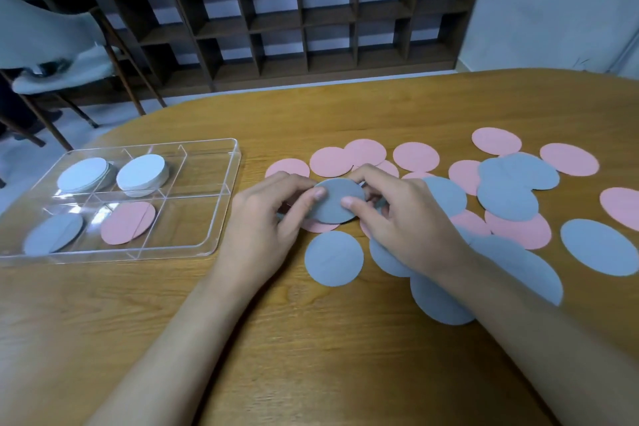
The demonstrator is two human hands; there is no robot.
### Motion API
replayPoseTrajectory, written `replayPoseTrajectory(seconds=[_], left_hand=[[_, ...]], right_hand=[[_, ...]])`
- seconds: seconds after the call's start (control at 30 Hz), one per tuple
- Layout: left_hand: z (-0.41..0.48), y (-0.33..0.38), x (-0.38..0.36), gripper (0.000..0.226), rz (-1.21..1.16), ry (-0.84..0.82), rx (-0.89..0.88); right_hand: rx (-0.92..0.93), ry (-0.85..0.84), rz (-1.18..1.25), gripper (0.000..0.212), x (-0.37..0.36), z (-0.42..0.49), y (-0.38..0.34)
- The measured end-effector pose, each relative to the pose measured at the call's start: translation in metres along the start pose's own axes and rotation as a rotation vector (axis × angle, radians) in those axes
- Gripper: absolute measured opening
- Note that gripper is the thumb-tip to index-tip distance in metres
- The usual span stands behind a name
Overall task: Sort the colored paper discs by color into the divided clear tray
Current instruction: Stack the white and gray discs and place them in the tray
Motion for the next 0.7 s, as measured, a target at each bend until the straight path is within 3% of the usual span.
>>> replayPoseTrajectory(seconds=[0.27,0.53,0.7], left_hand=[[-0.008,-0.033,-0.008,0.04,0.256,-0.217,0.225],[-0.008,-0.032,0.002,0.041,0.173,-0.201,0.346],[-0.009,-0.03,0.0,0.037,0.141,-0.231,0.323]], right_hand=[[-0.073,0.072,0.013,0.003,0.019,-0.003,0.008],[-0.082,0.068,0.006,0.005,0.018,-0.003,0.008],[-0.088,0.051,0.012,0.006,0.016,-0.004,0.008]])
Point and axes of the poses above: each hand's wrist, its own z-axis towards the middle knuckle, its own x-axis out of the back of the hand, y = z × x, the point moved 5 cm from there along z, towards the middle knuckle, and after that the axes turned 9 degrees about z, right-handed, at the moved point
